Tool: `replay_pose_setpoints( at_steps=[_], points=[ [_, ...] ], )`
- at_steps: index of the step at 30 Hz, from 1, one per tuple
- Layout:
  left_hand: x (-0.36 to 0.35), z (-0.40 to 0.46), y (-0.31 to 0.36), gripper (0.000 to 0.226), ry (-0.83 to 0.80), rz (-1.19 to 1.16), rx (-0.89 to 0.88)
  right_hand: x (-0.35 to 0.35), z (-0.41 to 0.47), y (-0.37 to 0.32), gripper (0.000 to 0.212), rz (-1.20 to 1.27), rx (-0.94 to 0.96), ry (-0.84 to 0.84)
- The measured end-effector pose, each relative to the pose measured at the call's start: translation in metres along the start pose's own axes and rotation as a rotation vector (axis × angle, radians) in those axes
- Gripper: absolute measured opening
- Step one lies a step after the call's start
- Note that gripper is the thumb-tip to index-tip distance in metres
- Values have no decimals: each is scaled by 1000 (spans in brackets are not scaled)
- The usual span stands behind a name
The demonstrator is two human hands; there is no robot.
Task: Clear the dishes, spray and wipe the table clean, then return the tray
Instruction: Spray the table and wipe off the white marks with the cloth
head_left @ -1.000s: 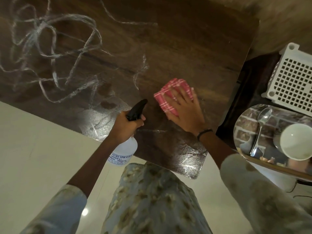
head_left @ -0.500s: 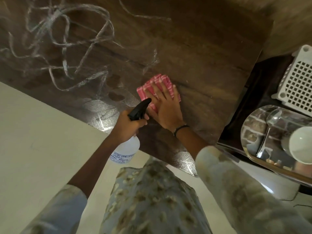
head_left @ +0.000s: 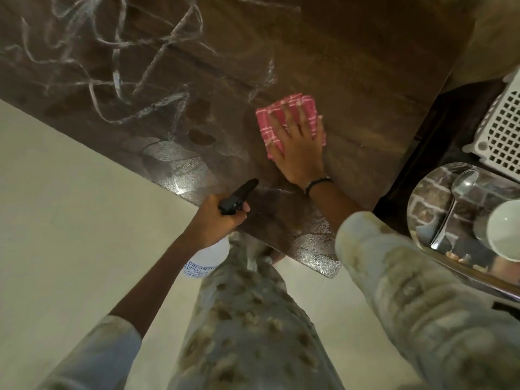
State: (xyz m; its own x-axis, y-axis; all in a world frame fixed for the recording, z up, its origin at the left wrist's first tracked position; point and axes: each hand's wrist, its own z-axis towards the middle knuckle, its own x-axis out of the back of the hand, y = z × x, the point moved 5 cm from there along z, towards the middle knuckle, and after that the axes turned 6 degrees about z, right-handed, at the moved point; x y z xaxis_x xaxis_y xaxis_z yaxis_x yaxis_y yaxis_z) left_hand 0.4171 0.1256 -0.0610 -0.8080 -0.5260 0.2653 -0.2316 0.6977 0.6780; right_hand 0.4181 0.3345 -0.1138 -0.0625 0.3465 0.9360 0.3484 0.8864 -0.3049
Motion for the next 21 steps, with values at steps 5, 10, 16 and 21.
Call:
replay_pose_setpoints(
  at_steps=[5, 10, 16, 21],
  points=[
    [-20, -16, -27, 14, -53, 99, -22, -7, -44, 4, 58, -68, 202, -18],
    [-23, -24, -47, 27, 9, 104, 9, -8, -86, 20, 59, 2, -116, 90],
    [-18, -20, -55, 20, 70, 213, 25, -11, -93, 18, 59, 15, -147, 83],
    [-3, -14, -53, 16, 154, 178, 72, -14, -90, 14, 58, 0, -178, 95]
  ],
)
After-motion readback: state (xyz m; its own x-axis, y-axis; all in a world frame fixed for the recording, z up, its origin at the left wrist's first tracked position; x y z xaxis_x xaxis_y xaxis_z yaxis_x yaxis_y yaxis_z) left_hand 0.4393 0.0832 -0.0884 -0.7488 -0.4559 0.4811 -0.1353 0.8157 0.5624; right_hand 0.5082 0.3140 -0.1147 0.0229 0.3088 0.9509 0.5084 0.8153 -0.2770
